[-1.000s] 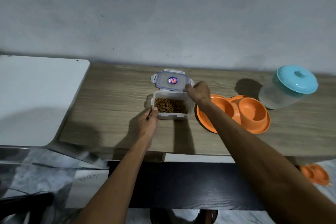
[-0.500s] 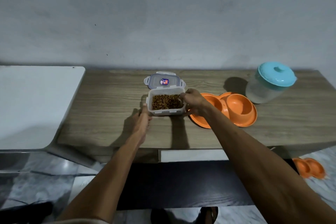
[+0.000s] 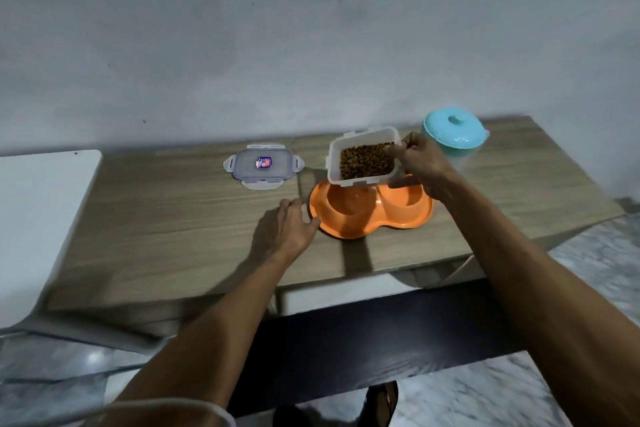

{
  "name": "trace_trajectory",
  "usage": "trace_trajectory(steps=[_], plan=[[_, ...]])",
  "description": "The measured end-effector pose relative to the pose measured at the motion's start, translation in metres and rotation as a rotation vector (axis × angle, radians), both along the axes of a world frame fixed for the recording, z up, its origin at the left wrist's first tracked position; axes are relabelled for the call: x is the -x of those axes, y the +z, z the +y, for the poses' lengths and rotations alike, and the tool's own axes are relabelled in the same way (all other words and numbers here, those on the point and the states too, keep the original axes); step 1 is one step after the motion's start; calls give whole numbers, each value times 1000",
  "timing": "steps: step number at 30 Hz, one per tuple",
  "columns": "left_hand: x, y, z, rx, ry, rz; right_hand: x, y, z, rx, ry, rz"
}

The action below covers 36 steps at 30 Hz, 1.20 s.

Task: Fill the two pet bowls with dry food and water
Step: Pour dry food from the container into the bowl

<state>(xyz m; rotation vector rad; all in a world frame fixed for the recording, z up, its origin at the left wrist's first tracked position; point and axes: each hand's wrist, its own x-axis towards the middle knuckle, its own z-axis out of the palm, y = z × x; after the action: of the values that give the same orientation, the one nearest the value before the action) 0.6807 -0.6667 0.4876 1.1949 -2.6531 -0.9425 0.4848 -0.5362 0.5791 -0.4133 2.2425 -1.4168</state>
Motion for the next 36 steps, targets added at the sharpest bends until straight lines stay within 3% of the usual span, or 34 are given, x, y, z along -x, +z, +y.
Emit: trace_trajectory(steps=[5,23,36], plan=[[25,-20,14,86,-148,-119,2,-3,26,-34,-44,123],[37,-41,19,92,-72,-155,-12,-9,24,-195,55,537],[35,-36,21,58,-69,-174,-18,-18,22,-210,112,629]])
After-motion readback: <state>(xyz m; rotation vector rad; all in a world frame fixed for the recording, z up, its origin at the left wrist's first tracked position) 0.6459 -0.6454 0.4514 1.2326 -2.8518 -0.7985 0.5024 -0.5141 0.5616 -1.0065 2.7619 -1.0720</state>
